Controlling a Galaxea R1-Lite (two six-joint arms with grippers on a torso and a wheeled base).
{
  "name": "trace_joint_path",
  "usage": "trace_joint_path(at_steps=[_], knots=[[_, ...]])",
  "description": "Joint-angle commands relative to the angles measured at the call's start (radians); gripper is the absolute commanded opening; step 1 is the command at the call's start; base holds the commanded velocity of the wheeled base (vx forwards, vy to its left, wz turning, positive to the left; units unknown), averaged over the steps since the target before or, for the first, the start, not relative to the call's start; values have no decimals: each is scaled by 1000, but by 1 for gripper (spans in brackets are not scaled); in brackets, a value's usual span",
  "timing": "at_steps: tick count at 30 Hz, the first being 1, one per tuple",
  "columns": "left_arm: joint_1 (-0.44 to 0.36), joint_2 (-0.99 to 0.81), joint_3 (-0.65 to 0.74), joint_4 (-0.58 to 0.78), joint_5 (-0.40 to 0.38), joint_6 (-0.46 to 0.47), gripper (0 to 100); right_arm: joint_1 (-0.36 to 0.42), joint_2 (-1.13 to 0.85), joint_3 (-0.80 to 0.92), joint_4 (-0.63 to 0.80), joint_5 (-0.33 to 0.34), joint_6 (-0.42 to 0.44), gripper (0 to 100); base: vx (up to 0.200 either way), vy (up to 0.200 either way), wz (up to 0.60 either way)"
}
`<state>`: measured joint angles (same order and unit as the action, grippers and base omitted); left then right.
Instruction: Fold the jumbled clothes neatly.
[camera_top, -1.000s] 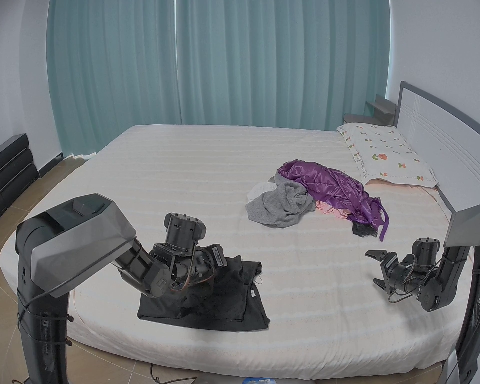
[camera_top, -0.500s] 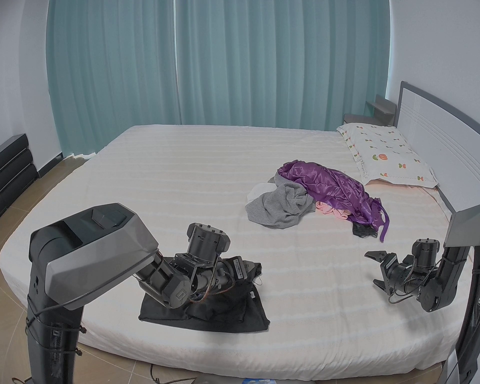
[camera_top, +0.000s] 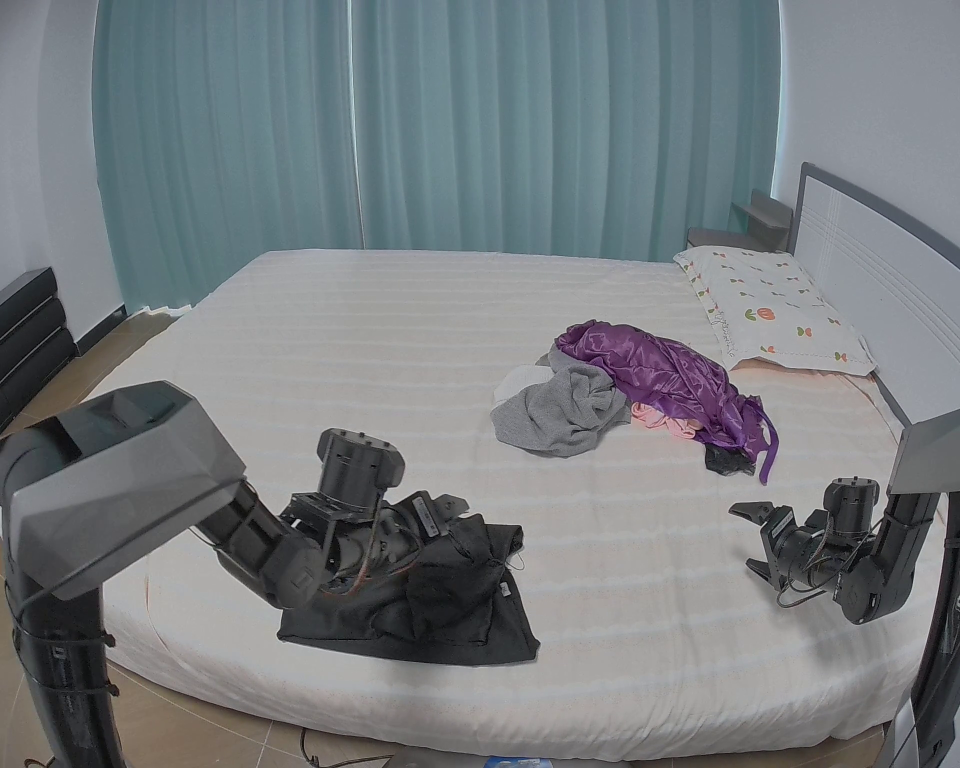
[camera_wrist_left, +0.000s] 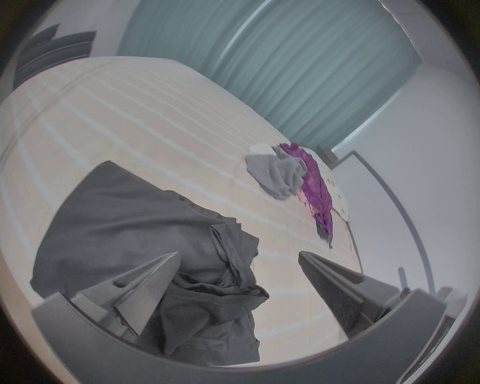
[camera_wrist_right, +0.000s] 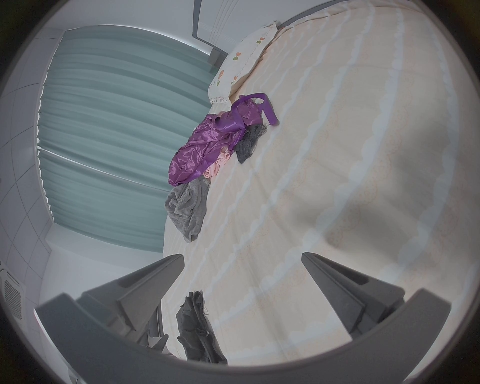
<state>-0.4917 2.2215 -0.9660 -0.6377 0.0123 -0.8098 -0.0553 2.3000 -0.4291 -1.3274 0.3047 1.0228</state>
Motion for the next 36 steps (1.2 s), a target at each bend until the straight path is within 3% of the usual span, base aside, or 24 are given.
trace_joint_path(at_steps=[1,6,8,15,20,36], knots=[[76,-108,92,-7,-8,-57,100,0,1,1,-1,1,0,100,0,0,0],[154,-112,173,-79,-51,-170,100,0,1,4,-1,1,0,100,0,0,0],[199,-114,208,-132,-114,-218,100,2,3,6,-1,1,-1,100,0,0,0],[265,-83,222,-139,-195,-236,100,5,3,10,-12,1,-1,100,0,0,0],[286,-62,222,-145,-221,-247,100,6,9,15,-21,1,-1,100,0,200,0],[294,-26,210,-146,-227,-243,100,6,9,15,-21,1,-1,100,0,200,0]])
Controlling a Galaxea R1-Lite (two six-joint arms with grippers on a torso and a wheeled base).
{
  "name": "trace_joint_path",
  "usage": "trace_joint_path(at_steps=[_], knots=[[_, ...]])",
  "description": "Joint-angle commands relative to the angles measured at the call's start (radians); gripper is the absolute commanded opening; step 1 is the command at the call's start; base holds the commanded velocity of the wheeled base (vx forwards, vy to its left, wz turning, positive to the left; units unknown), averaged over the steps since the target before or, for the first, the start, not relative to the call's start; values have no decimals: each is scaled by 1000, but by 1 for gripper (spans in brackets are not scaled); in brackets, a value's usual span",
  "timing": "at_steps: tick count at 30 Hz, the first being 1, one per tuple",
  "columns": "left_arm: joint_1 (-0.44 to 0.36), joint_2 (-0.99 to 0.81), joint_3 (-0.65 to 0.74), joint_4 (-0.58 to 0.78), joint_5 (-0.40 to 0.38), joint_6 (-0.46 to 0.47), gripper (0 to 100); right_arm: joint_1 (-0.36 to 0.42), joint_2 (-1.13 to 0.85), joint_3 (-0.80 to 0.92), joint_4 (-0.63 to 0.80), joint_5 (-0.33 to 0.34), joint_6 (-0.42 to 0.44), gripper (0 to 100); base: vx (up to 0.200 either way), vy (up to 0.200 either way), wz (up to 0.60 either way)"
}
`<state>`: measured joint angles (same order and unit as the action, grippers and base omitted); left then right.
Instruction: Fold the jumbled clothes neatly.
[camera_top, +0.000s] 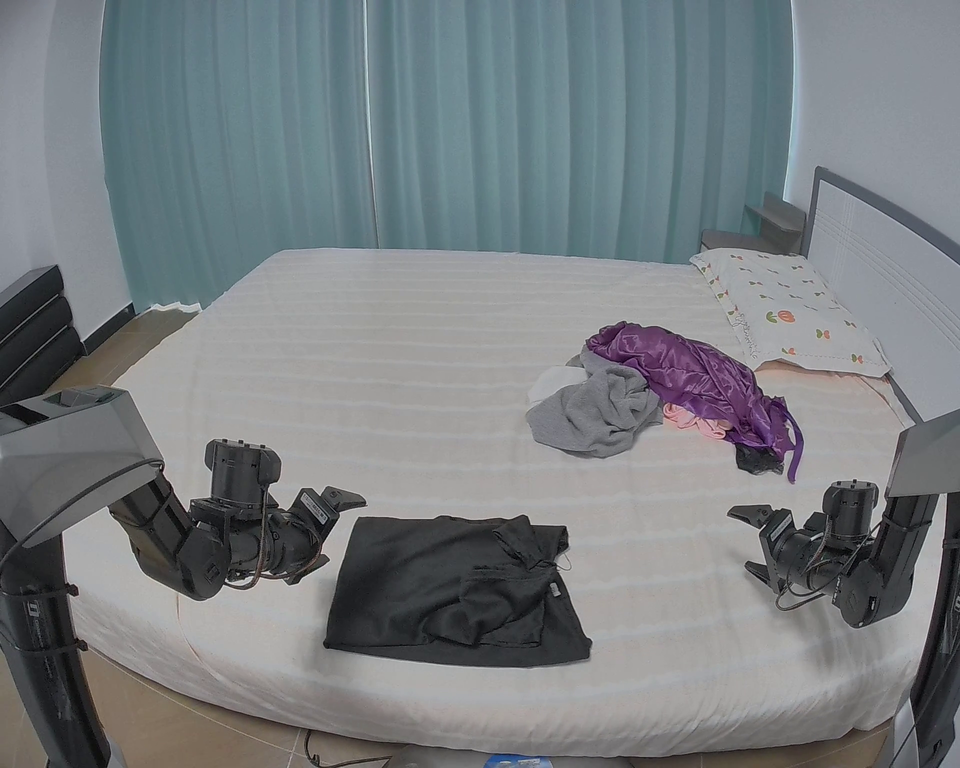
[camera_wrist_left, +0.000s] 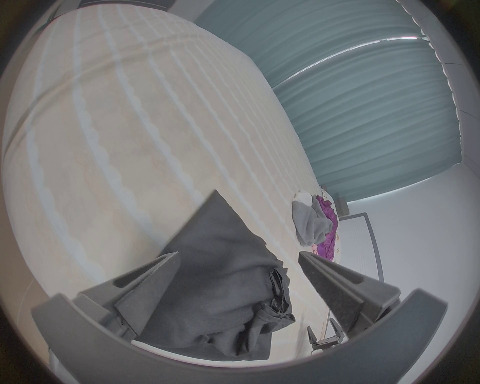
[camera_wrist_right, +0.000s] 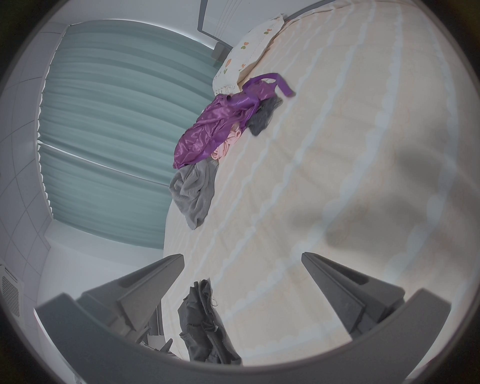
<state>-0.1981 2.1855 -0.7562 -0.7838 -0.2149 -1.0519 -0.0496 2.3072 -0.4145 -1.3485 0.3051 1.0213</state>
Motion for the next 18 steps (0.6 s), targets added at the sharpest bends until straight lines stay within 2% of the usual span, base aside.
trace_joint_path(at_steps=[1,6,18], knots=[[0,10,0,0,0,0,100,-1,1,0,0,0,0,100,0,200,0],[0,10,-2,0,0,1,100,-1,0,0,0,0,0,100,0,200,0],[-1,11,-11,1,0,-5,100,-1,0,0,0,0,0,100,0,0,0]])
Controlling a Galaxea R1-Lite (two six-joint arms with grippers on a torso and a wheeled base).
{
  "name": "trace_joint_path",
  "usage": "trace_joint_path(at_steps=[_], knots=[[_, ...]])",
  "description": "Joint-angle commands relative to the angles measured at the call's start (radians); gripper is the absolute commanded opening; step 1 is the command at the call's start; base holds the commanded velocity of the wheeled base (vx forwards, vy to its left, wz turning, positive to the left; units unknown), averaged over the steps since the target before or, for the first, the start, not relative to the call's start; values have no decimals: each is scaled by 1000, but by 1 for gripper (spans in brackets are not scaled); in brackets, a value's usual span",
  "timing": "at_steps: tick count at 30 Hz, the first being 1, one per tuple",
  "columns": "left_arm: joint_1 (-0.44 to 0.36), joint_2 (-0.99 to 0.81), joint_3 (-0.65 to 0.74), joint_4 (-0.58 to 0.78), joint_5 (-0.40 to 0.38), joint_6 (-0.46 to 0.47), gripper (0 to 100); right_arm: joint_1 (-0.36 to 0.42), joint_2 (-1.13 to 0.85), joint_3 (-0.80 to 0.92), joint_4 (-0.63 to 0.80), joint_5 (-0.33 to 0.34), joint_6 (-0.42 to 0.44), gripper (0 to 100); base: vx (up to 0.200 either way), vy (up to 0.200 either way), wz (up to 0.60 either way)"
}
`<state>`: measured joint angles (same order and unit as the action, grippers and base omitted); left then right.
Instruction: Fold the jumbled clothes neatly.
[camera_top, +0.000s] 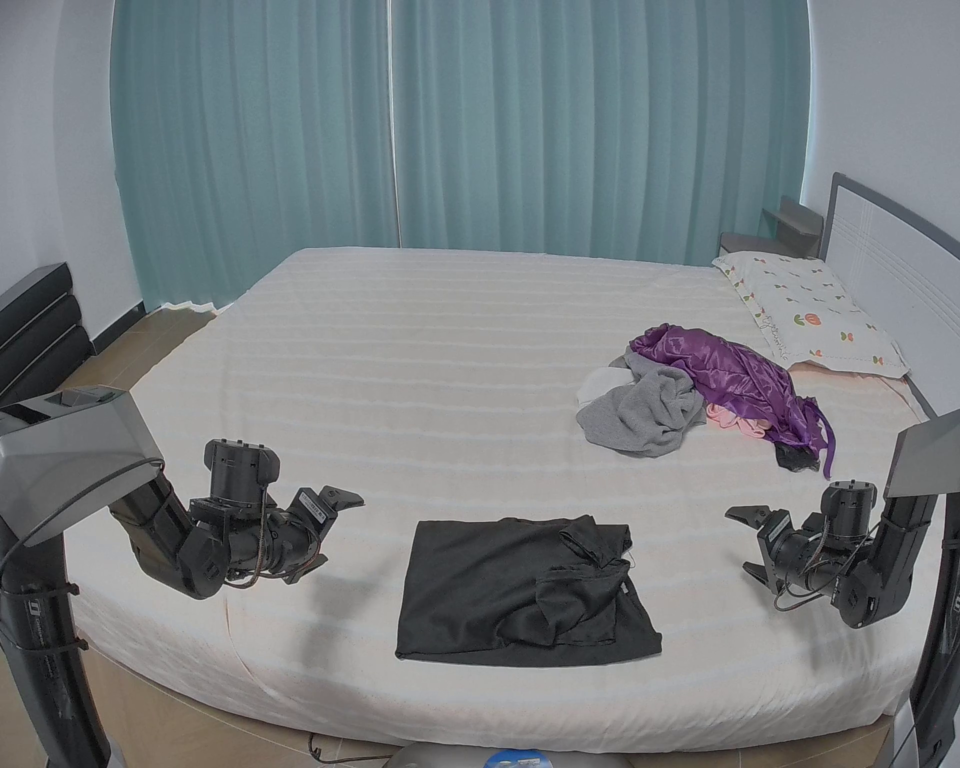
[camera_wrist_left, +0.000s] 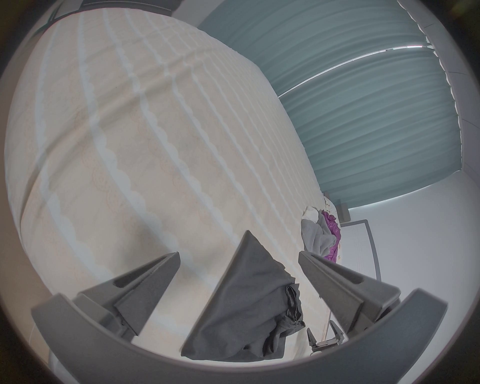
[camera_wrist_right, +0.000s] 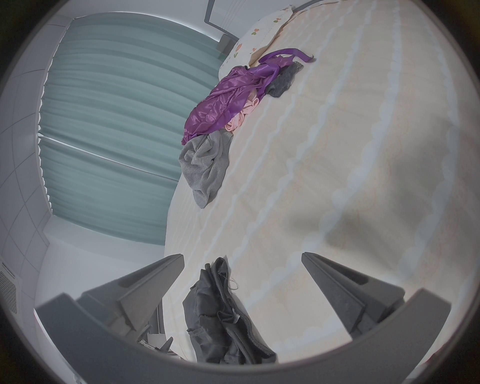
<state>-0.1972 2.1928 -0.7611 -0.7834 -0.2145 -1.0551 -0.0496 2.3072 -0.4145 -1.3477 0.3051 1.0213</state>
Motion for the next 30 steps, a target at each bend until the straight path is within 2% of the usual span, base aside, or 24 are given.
trace_joint_path(at_steps=[1,9,14,18,22,23,26,29,30], knots=[[-2,4,-7,3,0,-2,100,-1,0,0,-1,0,0,100,0,0,0],[-4,4,-7,1,1,1,100,-1,1,-1,-1,-1,0,100,0,0,0],[-2,4,-6,1,4,1,100,17,-3,6,-1,-14,-4,100,0,200,0],[-2,4,-6,1,4,1,100,105,-37,45,-2,-67,-7,100,0,200,0],[-2,4,-7,1,4,1,100,231,-118,62,12,-173,-24,100,0,0,0],[-4,4,-7,1,4,1,100,241,-123,62,13,-178,-26,100,0,0,0],[-10,13,-9,0,10,6,100,384,-154,49,50,-233,-59,100,0,0,0],[-10,13,-9,0,10,6,100,450,-152,31,90,-279,-102,100,0,0,0],[-10,13,-9,0,10,6,100,482,-146,6,125,-314,-142,100,0,0,0]])
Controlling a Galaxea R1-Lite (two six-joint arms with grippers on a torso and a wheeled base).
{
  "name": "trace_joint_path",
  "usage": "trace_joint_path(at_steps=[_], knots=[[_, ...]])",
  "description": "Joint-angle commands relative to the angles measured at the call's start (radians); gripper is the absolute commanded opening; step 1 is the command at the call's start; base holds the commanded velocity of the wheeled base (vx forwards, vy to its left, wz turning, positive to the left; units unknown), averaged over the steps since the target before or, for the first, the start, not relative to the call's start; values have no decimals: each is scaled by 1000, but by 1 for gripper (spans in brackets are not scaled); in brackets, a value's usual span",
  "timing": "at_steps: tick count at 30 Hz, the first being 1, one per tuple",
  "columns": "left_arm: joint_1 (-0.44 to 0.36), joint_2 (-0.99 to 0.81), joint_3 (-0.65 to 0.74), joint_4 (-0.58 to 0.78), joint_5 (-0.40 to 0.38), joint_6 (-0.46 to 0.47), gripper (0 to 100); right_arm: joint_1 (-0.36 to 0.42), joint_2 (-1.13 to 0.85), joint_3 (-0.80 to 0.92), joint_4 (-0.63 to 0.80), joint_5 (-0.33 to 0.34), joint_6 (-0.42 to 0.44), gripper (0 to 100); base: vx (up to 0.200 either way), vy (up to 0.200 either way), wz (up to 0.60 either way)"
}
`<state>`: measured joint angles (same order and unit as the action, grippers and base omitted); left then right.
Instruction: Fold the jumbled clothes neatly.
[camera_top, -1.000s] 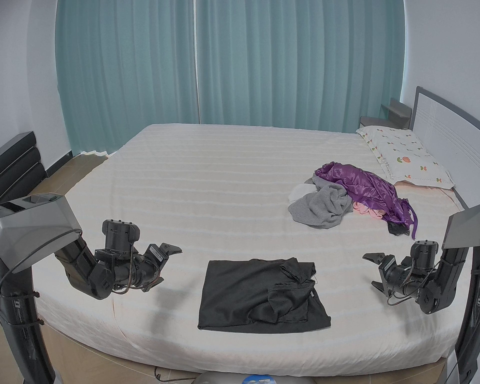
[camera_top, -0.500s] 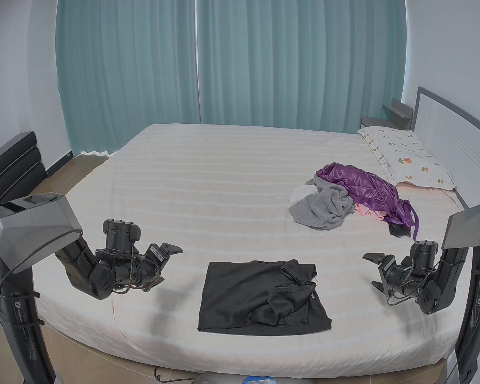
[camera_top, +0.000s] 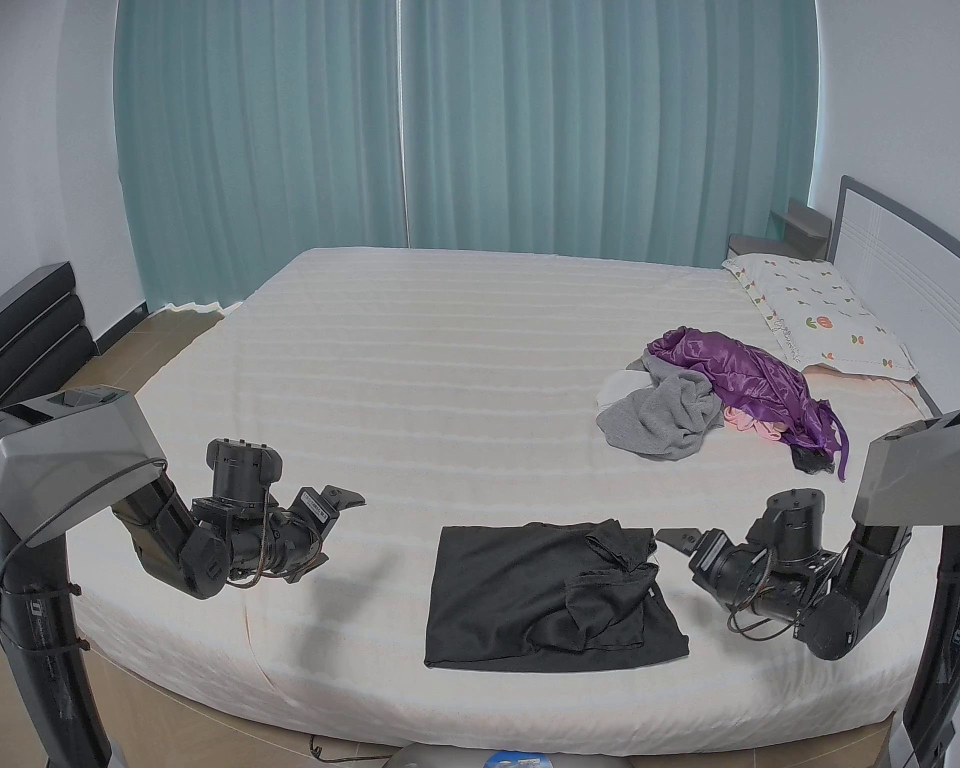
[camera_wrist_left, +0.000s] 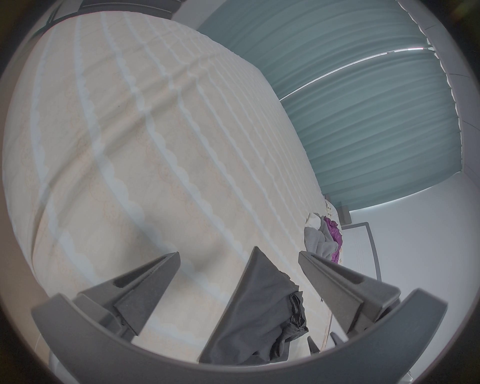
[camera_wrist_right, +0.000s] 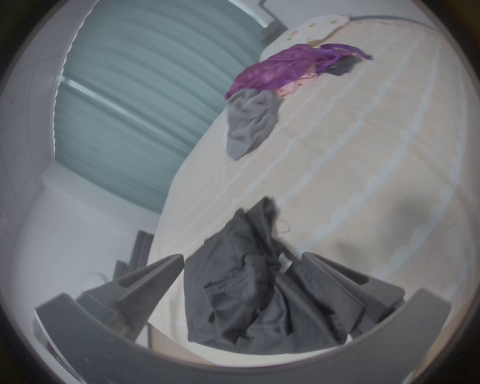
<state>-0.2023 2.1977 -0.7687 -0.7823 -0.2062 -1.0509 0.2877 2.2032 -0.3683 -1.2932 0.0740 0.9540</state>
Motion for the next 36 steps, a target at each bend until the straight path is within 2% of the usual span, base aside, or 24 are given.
trace_joint_path(at_steps=[1,4,7,11,17,24,26,36], knots=[[-5,8,-1,-2,2,3,100,168,-39,-58,106,-103,-110,100,0,0,0],[-5,8,-1,-2,2,3,100,205,-45,-98,184,-129,-161,100,0,0,0],[-5,8,0,0,4,2,100,271,-40,-178,334,-155,-210,100,0,0,0],[-5,1,17,2,5,0,100,312,-17,-261,445,-177,-232,100,0,0,0],[-9,-56,151,0,7,-12,100,341,7,-377,626,-188,-288,100,0,0,0],[-6,-119,275,-52,5,-55,100,327,52,-474,764,-255,-342,100,0,0,0],[-2,-119,313,-123,5,-72,100,318,70,-521,799,-298,-362,100,0,0,0],[-2,-105,299,-176,5,-70,100,271,105,-544,881,-324,-379,100,0,0,0]])
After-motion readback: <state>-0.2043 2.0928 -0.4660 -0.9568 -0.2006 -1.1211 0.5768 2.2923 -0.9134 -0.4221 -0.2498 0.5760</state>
